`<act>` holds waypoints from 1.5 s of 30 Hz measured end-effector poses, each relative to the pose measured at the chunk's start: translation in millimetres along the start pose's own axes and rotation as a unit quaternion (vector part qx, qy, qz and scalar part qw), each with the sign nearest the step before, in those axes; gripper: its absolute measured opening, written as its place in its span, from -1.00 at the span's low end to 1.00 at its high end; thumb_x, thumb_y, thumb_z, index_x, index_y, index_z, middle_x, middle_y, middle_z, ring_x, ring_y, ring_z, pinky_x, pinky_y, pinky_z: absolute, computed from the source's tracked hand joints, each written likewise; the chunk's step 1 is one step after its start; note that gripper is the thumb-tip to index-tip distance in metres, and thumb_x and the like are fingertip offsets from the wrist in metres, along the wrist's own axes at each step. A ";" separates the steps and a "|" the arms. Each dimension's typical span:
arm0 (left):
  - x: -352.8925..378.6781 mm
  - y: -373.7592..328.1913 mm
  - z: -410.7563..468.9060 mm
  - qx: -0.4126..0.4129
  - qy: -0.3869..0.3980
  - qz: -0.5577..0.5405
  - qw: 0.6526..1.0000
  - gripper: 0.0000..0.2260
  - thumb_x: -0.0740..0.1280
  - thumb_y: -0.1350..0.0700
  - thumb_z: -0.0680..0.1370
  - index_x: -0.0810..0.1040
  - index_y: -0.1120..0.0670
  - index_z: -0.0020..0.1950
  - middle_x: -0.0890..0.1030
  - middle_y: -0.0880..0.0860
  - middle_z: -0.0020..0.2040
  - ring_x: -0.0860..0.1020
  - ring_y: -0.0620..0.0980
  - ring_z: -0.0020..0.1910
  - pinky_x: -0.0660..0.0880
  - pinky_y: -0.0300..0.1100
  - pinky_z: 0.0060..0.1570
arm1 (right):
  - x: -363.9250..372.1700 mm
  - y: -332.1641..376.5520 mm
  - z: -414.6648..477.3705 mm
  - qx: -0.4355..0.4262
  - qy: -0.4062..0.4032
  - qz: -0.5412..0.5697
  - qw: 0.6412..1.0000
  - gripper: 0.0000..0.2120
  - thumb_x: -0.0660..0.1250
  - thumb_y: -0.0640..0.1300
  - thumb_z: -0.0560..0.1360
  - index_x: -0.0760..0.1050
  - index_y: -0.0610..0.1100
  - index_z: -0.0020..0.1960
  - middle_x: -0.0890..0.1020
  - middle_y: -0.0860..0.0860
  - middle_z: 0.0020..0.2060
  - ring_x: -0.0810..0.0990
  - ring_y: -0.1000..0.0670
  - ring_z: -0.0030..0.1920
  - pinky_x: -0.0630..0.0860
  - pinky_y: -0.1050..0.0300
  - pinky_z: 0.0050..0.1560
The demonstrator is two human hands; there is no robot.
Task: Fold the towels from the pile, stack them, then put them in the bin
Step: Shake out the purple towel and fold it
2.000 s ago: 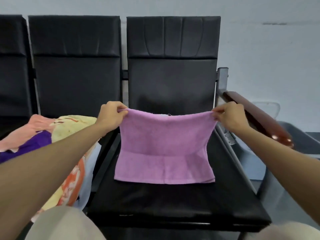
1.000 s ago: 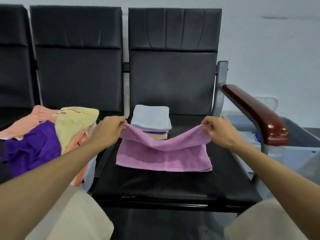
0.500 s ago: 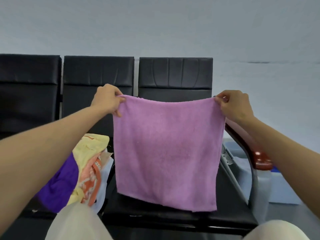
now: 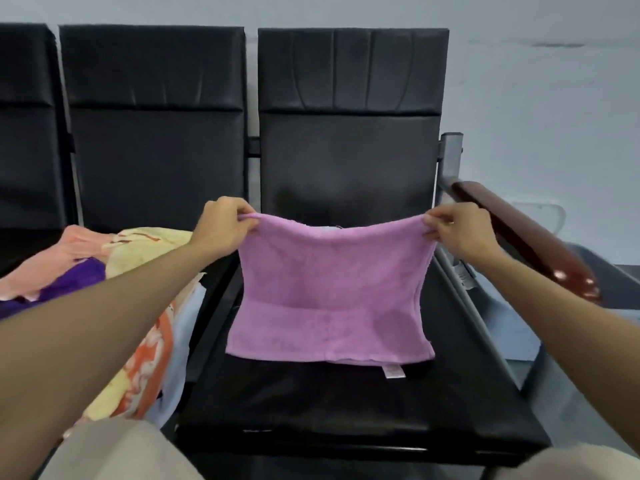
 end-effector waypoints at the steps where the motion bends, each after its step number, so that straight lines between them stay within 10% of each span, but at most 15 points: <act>1: 9.1 8.5 -6.3 0.001 0.012 0.006 1.000 -0.91 0.38 0.16 0.54 0.67 0.11 -0.02 0.66 0.05 -0.09 0.57 -0.01 -0.05 0.41 -0.20 -0.08 | 6.1 -5.1 -6.4 -0.007 0.011 -0.028 1.000 -0.87 0.34 -0.18 0.54 0.68 -0.14 -0.05 0.71 0.00 -0.21 0.65 0.08 -0.15 0.52 0.29 0.02; 6: 56.3 43.8 -49.3 0.002 0.083 0.014 0.996 -0.91 0.40 0.17 0.52 0.67 0.12 -0.01 0.65 0.03 -0.08 0.56 -0.06 -0.10 0.38 -0.23 -0.10 | 39.8 -32.8 -40.7 -0.020 0.076 -0.096 0.992 -0.83 0.35 -0.10 0.55 0.68 -0.12 0.05 0.70 0.00 -0.10 0.55 0.11 -0.12 0.32 0.30 -0.13; 15: 70.3 67.4 -90.4 0.048 0.129 0.028 0.990 -0.95 0.44 0.16 0.49 0.60 0.03 -0.12 0.55 -0.09 -0.19 0.51 -0.20 -0.20 0.35 -0.42 -0.22 | 68.2 -74.4 -89.3 0.040 0.228 -0.107 0.967 -0.92 0.45 -0.08 0.46 0.71 -0.05 -0.15 0.72 0.07 -0.27 0.69 0.08 -0.26 0.59 0.12 -0.02; 24: 85.3 78.3 -103.0 0.051 0.259 0.118 0.957 -0.91 0.43 0.09 0.49 0.56 -0.05 -0.19 0.59 -0.08 -0.15 0.57 -0.13 -0.10 0.47 -0.25 -0.10 | 79.1 -71.3 -104.9 0.040 0.319 -0.124 0.939 -0.89 0.49 -0.23 0.40 0.67 -0.03 -0.15 0.72 0.07 -0.25 0.67 0.18 -0.27 0.48 0.50 -0.24; 29: 98.9 89.1 -100.5 -0.057 0.281 0.104 0.952 -0.60 0.29 -0.13 0.57 0.66 0.21 -0.09 0.63 0.14 -0.19 0.57 0.03 -0.21 0.42 -0.17 -0.20 | 90.9 -69.3 -103.2 0.028 0.286 -0.191 0.939 -0.98 0.44 -0.13 0.44 0.64 -0.05 -0.16 0.67 0.05 -0.26 0.59 0.08 -0.27 0.52 0.25 -0.02; 32: 100.0 94.7 -92.0 -0.110 0.216 0.071 0.968 -0.75 0.35 0.06 0.56 0.67 0.25 -0.09 0.66 0.18 -0.13 0.56 -0.01 -0.25 0.41 -0.19 -0.26 | 91.9 -84.5 -99.8 0.089 0.239 -0.218 0.942 -0.80 0.44 -0.04 0.43 0.52 -0.12 -0.06 0.66 -0.06 -0.09 0.60 -0.06 -0.13 0.52 0.07 -0.03; 38: 107.9 109.7 -95.3 -0.229 0.251 0.114 0.934 -0.35 0.45 -0.18 0.43 0.39 0.28 0.27 0.46 0.16 0.22 0.50 0.12 0.16 0.42 -0.12 -0.04 | 96.1 -104.2 -108.4 0.219 0.251 -0.251 0.909 -0.59 0.48 0.17 0.34 0.38 -0.11 -0.27 0.53 -0.04 -0.22 0.51 -0.09 -0.16 0.40 0.12 -0.19; 45: 116.3 91.7 -98.6 -0.221 0.262 -0.083 0.936 -0.72 0.40 0.09 0.51 0.51 0.13 0.18 0.57 0.03 0.03 0.55 -0.03 -0.04 0.45 -0.24 -0.10 | 107.7 -95.8 -112.2 0.276 0.264 -0.057 0.922 -0.81 0.45 -0.12 0.42 0.55 -0.23 -0.09 0.55 -0.06 -0.22 0.51 0.01 -0.27 0.40 0.20 -0.36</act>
Point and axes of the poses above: each hand's wrist, its own z-axis towards the middle knuckle, its own x-axis out of the palm, y = z × x, the point moved 7 cm from there along z, towards the middle knuckle
